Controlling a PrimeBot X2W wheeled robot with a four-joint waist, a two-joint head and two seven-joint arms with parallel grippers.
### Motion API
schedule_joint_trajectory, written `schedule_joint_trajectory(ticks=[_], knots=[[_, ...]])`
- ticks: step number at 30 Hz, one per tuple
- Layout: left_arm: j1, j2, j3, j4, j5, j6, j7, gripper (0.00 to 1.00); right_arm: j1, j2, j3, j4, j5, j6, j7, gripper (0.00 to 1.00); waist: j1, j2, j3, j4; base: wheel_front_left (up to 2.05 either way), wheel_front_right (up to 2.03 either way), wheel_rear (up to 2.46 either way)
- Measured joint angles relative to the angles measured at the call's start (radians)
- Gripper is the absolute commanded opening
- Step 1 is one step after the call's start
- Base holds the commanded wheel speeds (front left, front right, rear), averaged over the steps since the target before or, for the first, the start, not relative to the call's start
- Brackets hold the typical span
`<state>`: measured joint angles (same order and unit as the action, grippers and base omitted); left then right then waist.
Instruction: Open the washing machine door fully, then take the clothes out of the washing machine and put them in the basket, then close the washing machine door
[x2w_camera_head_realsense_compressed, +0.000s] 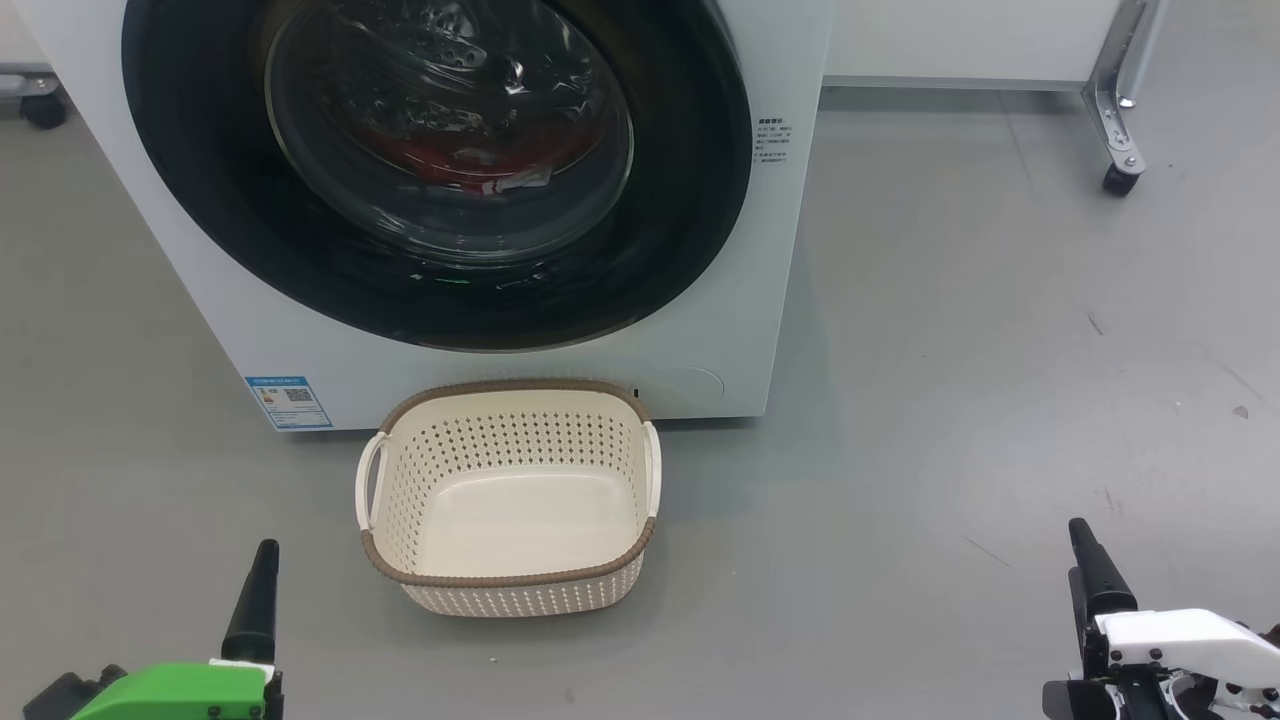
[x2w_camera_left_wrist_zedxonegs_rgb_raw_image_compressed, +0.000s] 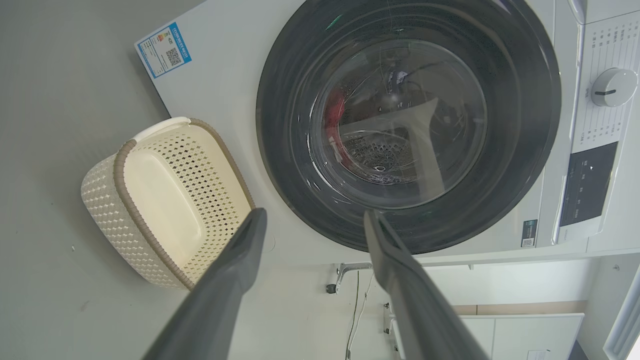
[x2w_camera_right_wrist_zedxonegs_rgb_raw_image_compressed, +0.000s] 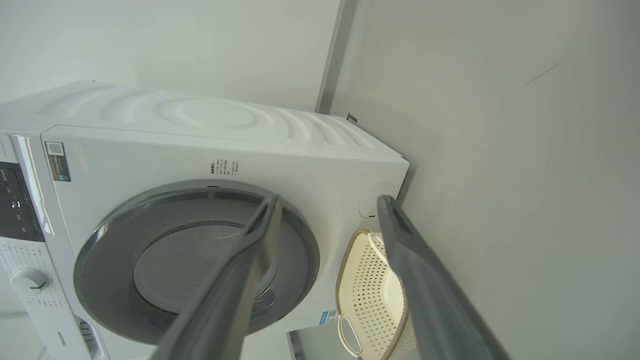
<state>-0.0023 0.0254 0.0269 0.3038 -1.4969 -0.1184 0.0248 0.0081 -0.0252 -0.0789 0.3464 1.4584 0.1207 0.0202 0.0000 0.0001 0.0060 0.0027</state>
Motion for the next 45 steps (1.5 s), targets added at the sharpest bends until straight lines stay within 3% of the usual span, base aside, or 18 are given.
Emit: schedule_joint_trajectory(ticks=[9, 21, 33, 45], knots=[[-0.005, 0.034, -0.030, -0.014, 0.124, 0.000, -0.031, 1.00, -0.012, -0.033, 0.036, 0.000, -0.137, -0.003, -0.028, 1.00, 0.0000, 0.0000, -0.001, 0.002, 0.00, 0.00, 0.00], [-0.029, 0.086, -0.098, -0.035, 0.375, 0.024, -0.078, 1.00, -0.047, -0.077, 0.116, -0.021, -0.422, -0.045, -0.072, 1.00, 0.0000, 0.0000, -0.005, 0.006, 0.00, 0.00, 0.00], [-0.041, 0.113, -0.167, -0.055, 0.592, 0.053, -0.121, 1.00, -0.052, -0.085, 0.178, -0.024, -0.610, -0.079, -0.115, 1.00, 0.0000, 0.0000, -0.012, 0.009, 0.00, 0.00, 0.00], [-0.041, 0.118, -0.228, -0.055, 0.740, 0.069, -0.160, 1.00, -0.061, -0.086, 0.224, -0.021, -0.750, -0.097, -0.153, 1.00, 0.0000, 0.0000, -0.014, 0.009, 0.00, 0.00, 0.00]])
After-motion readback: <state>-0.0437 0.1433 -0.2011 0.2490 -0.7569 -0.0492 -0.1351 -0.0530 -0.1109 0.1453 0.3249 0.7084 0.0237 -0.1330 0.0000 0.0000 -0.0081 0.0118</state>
